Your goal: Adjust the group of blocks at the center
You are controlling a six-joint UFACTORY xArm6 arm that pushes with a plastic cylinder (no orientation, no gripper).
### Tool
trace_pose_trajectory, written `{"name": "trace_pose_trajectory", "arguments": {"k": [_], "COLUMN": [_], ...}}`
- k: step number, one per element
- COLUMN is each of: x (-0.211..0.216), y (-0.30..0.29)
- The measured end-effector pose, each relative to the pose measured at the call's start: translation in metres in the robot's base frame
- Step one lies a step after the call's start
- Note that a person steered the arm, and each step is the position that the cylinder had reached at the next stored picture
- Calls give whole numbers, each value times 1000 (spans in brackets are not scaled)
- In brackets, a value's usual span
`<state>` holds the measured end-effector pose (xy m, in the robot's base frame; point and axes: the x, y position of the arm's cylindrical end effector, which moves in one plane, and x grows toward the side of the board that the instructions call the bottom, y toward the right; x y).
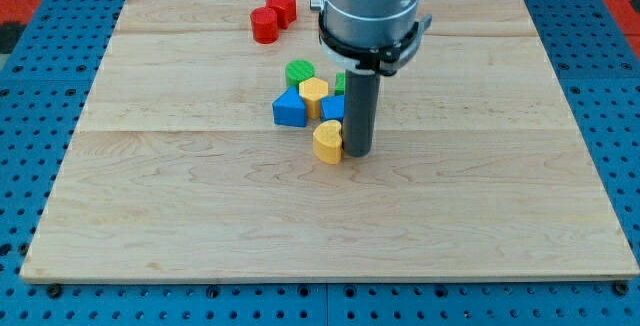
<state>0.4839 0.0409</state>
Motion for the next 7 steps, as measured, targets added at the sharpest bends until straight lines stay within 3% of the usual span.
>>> {"name": "trace_pose_trajectory", "arguments": {"k": [2, 3, 4, 5, 7], "x": [-32, -35, -38, -61, -113], "y": [4, -21, 7, 39, 4]}}
